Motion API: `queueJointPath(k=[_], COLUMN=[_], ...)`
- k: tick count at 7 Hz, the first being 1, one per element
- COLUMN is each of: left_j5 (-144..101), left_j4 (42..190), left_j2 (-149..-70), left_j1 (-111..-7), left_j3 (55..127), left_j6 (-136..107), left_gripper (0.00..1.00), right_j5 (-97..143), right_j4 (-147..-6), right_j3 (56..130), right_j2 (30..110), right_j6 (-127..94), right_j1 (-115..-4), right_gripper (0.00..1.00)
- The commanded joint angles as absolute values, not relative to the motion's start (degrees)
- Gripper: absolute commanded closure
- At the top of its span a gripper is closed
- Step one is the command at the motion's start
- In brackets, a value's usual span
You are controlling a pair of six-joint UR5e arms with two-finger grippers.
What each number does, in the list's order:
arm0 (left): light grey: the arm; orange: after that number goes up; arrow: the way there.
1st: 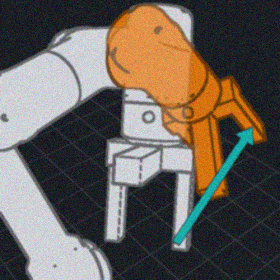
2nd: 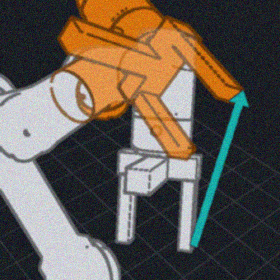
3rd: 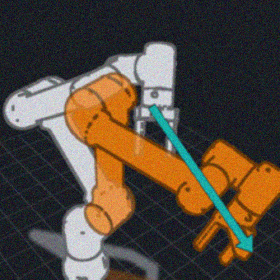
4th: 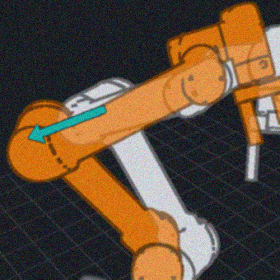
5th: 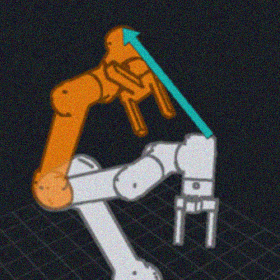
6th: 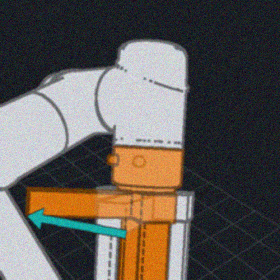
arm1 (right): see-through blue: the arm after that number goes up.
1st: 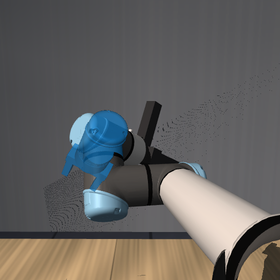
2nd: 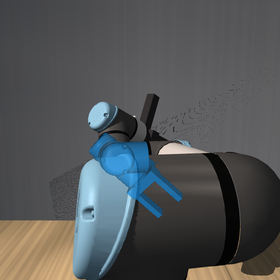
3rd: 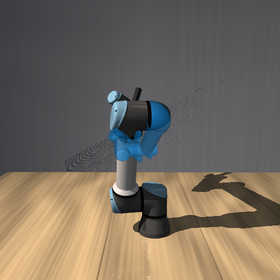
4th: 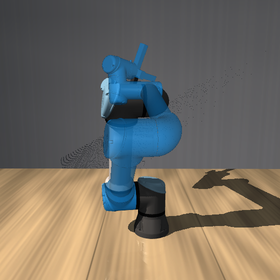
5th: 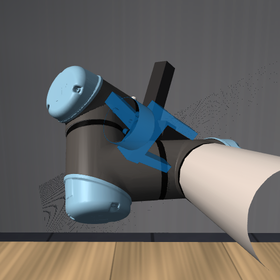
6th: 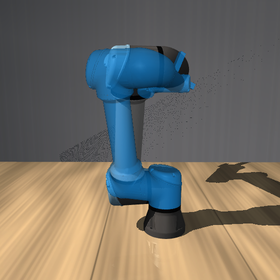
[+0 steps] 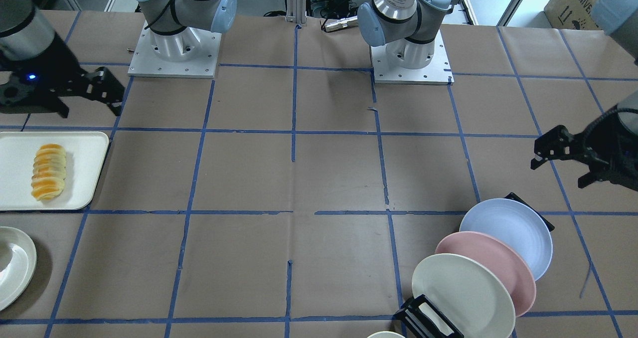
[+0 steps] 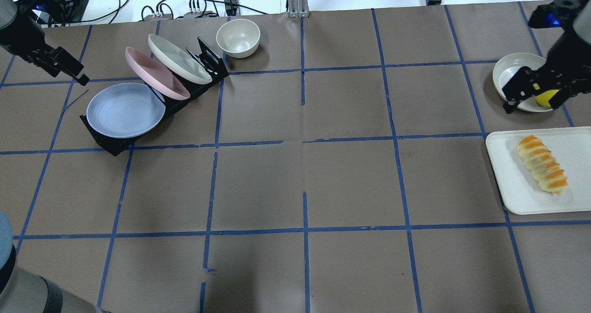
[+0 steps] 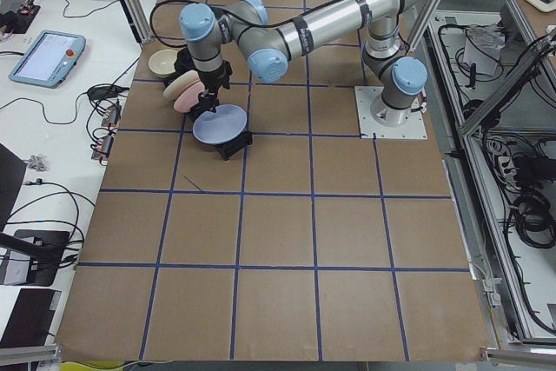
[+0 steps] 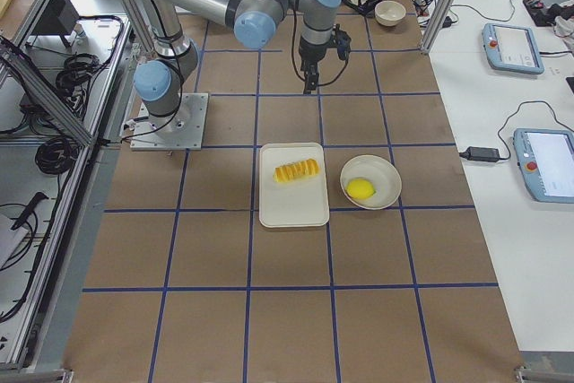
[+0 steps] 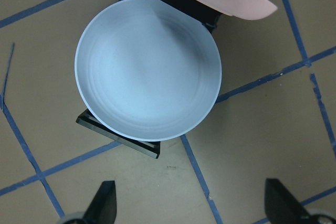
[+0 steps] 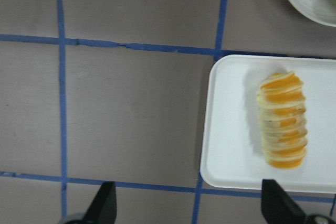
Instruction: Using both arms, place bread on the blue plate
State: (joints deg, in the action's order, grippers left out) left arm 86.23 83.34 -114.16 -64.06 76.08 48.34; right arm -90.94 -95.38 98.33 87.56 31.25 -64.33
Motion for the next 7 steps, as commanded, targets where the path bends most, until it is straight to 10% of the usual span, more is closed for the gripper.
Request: queueJointPath(k=[1,7], left_j5=[85.2,84.8], left_j4=[83.1,82.9], left_j2=[-126.0,-135.9], left_j1=[-64.1,-64.0], left_j3=[67.0,64.2], left_j6=[48.5,47.0], left_gripper=[0.00,0.01], right_j5=[-91.7,-93.0], right_j4=[-102.5,-126.3], right_j3=[100.4,111.6], right_j2=[81.5,70.0], right_j6=[41.5,44.3], right_j1=[-56.6,-53.9], right_gripper=[0.04,0.12])
